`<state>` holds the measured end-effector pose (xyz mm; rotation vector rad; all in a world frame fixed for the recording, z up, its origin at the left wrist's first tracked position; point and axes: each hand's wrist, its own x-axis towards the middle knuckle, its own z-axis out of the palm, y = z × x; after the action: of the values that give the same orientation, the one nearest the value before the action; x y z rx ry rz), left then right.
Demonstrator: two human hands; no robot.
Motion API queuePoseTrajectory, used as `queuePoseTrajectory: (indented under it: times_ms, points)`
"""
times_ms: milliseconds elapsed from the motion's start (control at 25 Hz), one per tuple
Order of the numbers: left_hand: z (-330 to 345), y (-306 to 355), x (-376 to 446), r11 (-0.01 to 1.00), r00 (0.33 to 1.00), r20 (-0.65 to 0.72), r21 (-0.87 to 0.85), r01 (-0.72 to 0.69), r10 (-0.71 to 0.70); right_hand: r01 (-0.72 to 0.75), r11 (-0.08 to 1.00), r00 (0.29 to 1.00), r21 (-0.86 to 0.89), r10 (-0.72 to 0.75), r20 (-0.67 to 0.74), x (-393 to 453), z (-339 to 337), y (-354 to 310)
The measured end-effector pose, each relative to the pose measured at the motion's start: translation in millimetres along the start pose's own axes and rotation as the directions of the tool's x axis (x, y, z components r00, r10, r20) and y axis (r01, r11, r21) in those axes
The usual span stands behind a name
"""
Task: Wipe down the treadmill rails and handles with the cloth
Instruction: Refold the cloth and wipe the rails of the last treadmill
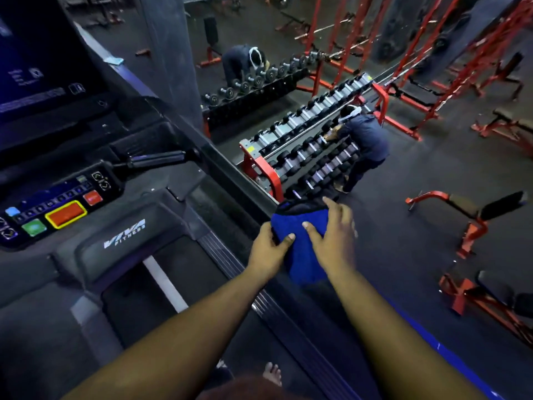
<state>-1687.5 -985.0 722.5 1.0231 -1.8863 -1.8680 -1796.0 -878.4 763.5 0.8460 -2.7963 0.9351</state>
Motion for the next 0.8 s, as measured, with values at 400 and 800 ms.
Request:
queuePoseTrajectory:
  times_ms: [400,800]
  points:
    - [-18.5,-35.6,8.2,0.805,0.997,0.076,0.592,-0.045,0.0,0.456,0.835,0.814,-0.309,-0.25,0.525,9.2,60.4,41.5]
    - [-57.3,-30.3,54.3,0.526,0.992,0.102,0.841,-0.129,0.08,0.514,0.788,0.79,-0.34,-0.28,0.545,20.5,71.8,35.1]
